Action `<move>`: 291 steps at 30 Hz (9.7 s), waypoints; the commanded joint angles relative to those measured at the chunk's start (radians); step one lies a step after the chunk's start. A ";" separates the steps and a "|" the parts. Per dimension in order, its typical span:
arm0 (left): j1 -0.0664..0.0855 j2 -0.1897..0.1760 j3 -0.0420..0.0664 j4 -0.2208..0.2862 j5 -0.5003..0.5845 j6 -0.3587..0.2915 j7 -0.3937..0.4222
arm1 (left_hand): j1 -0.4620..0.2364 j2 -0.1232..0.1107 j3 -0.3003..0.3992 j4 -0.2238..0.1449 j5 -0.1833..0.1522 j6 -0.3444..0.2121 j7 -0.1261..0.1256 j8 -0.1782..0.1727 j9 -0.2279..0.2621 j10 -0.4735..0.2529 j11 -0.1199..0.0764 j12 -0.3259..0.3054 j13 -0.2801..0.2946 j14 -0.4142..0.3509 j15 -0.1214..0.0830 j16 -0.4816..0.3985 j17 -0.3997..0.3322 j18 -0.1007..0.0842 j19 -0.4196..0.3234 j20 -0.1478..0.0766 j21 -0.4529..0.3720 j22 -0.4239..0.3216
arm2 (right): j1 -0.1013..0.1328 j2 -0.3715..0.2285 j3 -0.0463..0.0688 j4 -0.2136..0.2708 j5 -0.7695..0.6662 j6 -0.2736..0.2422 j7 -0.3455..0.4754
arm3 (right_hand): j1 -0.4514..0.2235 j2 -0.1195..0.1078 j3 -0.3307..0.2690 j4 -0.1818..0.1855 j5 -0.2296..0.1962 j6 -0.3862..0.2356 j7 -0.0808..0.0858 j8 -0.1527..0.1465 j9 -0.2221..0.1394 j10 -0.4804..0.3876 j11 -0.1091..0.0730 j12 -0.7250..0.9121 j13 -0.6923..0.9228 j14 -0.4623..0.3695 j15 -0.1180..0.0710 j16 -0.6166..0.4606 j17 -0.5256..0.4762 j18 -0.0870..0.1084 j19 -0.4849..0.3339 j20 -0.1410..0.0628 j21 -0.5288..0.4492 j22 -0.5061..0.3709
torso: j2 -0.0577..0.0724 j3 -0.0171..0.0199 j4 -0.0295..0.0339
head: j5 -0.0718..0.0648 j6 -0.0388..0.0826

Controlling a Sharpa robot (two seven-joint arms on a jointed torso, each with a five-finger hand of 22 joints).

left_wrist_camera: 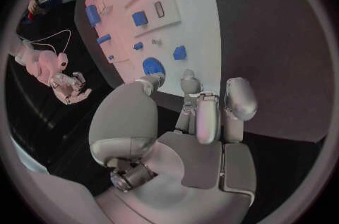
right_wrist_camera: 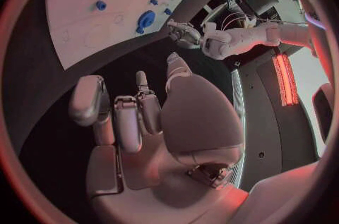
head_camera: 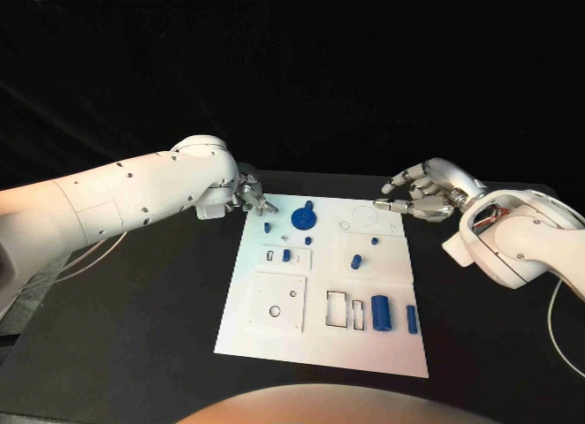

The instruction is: Assemble the parts on the task board

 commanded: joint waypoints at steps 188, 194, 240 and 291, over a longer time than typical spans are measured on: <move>-0.086 -0.148 -0.029 0.301 0.015 -0.021 0.014 | 0.127 -0.043 0.508 -0.247 0.020 0.075 -0.029 0.099 0.037 0.094 -0.035 0.046 0.034 0.050 -0.017 0.004 0.027 -0.015 0.048 -0.014 0.045 0.095 | -0.007 0.004 0.000 -0.004 -0.005 0.008 0.010 | -0.011 0.010 -0.010 -0.001 0.005 -0.005 -0.006 0.007 0.003 -0.001 -0.002 -0.004 0.072 0.062 -0.002 -0.005 0.047 0.013 0.002 -0.003 -0.010 -0.001 | -0.001 0.0022 -0.0011 | 0.018 -0.033; -0.086 -0.146 -0.030 0.297 0.018 -0.028 0.014 | 0.081 -0.042 0.473 -0.216 0.010 0.078 -0.039 0.100 0.041 0.098 -0.041 0.046 0.035 0.050 -0.023 0.004 0.027 -0.015 0.047 -0.019 0.042 0.094 | -0.007 0.004 0.000 -0.003 -0.005 0.007 0.009 | -0.011 0.010 -0.010 -0.001 0.005 -0.005 -0.006 0.007 0.003 -0.001 -0.002 -0.004 0.072 0.062 -0.002 -0.005 0.047 0.013 0.002 -0.003 -0.010 -0.001 | -0.001 0.0020 -0.0008 | 0.017 -0.033; -0.087 -0.146 -0.027 0.283 0.005 -0.039 0.011 | 0.010 -0.044 0.190 -0.066 0.001 0.115 -0.044 0.066 0.026 0.097 -0.044 0.053 0.056 0.050 -0.026 0.004 0.028 -0.016 0.053 -0.024 0.034 0.095 | -0.007 0.000 0.000 -0.003 -0.004 0.006 0.013 | -0.020 0.009 -0.018 0.001 0.004 -0.006 -0.006 0.009 0.004 -0.003 -0.003 -0.007 0.069 0.061 -0.003 -0.007 0.044 0.014 0.001 -0.004 -0.014 -0.003 | -0.001 0.0007 -0.0011 | 0.010 -0.036; -0.105 -0.019 -0.032 0.223 -0.416 -0.403 0.553 | 0.450 -0.101 0.137 -0.116 -0.066 -0.104 0.094 -0.151 -0.234 -0.386 0.108 -0.500 -0.534 -0.349 0.107 -0.299 -0.651 0.083 -0.375 0.093 -0.360 -0.435 | -0.008 0.004 0.000 -0.011 0.016 -0.048 0.045 | -0.009 0.028 -0.022 -0.001 0.004 -0.014 -0.008 0.030 0.012 -0.102 -0.004 -0.137 -0.056 0.038 -0.004 -0.050 -0.048 0.042 -0.071 -0.005 -0.165 -0.107 | 0.001 0.0026 -0.0019 | -0.010 -0.020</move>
